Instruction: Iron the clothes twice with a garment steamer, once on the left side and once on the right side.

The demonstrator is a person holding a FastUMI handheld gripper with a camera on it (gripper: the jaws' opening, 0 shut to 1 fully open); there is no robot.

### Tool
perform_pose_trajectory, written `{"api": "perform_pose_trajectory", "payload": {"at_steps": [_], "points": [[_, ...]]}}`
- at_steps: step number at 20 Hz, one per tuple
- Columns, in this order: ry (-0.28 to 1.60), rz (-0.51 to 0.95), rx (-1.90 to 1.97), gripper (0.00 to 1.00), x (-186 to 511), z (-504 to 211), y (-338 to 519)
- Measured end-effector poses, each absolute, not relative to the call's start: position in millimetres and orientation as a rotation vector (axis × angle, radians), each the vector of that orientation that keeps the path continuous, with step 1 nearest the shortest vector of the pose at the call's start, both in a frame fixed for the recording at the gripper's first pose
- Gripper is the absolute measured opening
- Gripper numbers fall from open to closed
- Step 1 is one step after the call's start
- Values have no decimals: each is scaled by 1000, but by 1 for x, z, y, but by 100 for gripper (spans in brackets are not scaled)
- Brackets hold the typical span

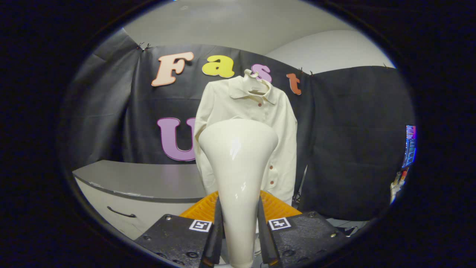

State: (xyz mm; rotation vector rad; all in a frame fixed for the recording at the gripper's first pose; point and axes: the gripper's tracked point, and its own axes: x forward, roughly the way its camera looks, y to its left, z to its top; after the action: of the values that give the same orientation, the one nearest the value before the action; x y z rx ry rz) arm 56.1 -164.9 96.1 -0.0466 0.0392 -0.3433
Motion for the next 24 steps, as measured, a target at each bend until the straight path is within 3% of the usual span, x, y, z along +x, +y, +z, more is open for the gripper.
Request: {"api": "perform_pose_trajectory", "payload": {"at_steps": [10,19,24], "points": [[-9,-209,-20,41,29,126,-49],[0,-135,-106,41,-69,72,29],[-59,-53,-102,42,-89,81,60]]}}
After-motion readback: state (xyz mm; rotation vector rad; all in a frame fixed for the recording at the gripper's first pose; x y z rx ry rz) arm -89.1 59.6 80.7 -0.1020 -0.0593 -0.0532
